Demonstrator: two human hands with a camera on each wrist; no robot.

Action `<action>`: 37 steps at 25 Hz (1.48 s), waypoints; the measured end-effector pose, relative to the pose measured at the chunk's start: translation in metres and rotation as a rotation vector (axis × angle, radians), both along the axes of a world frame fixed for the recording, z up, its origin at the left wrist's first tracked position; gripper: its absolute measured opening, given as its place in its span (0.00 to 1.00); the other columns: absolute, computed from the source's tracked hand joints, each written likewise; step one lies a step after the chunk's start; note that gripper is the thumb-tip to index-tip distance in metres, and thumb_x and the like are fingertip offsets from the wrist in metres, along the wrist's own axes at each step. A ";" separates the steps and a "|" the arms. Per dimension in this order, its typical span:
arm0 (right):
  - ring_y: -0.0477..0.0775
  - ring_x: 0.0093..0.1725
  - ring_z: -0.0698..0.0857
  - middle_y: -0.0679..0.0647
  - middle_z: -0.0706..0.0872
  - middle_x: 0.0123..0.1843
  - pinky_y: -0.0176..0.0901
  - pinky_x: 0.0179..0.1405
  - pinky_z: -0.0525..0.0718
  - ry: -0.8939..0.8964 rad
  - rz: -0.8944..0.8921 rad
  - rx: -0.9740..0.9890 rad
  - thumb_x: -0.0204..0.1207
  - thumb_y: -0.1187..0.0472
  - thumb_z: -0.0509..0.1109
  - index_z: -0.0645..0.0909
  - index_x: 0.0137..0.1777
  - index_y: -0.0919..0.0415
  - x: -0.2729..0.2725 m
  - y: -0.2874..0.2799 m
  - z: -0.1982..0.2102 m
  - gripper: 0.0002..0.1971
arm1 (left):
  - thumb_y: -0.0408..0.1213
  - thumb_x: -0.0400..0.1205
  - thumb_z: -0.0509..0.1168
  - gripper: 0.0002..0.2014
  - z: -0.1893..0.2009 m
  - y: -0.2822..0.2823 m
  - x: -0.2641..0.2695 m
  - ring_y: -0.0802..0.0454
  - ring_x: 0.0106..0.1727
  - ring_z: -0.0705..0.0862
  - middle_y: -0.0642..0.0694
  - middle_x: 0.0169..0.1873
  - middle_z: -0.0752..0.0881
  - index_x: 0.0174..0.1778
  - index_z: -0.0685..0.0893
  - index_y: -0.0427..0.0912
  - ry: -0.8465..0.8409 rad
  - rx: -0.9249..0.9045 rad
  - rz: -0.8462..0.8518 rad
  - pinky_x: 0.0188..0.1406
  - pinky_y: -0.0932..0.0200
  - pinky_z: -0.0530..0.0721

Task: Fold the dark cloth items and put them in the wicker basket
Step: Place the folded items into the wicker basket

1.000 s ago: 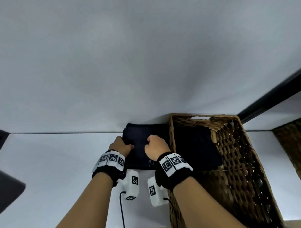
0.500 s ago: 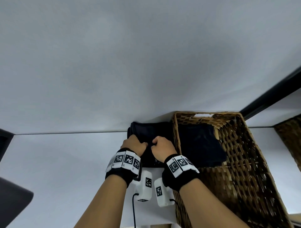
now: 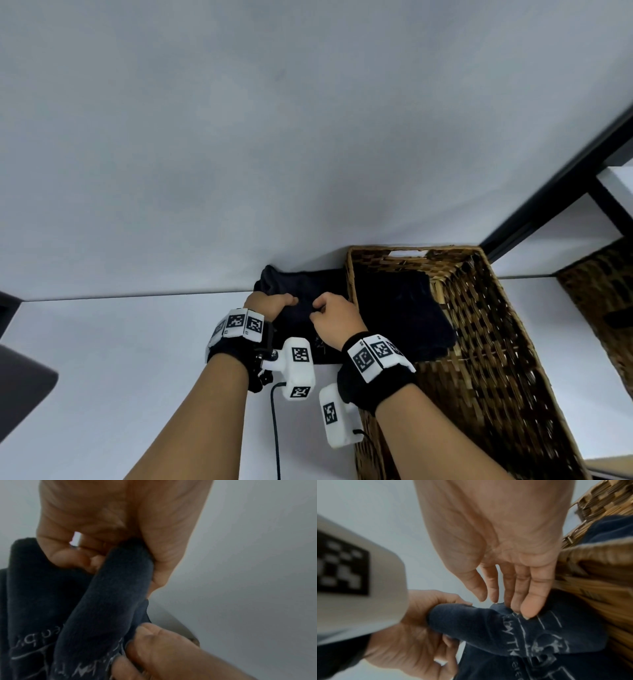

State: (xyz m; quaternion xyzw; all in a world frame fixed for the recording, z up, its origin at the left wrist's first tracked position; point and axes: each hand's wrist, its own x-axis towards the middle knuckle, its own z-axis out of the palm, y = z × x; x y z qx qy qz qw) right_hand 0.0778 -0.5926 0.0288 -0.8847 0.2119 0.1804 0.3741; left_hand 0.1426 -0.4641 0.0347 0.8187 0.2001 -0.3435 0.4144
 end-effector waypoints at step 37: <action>0.60 0.56 0.87 0.58 0.87 0.58 0.58 0.62 0.84 -0.210 -0.606 0.705 0.75 0.69 0.71 0.79 0.64 0.50 -0.041 -0.214 -0.035 0.20 | 0.28 0.78 0.63 0.29 0.027 -0.174 -0.094 0.32 0.78 0.59 0.34 0.80 0.49 0.75 0.64 0.35 -0.370 0.350 -0.567 0.76 0.46 0.65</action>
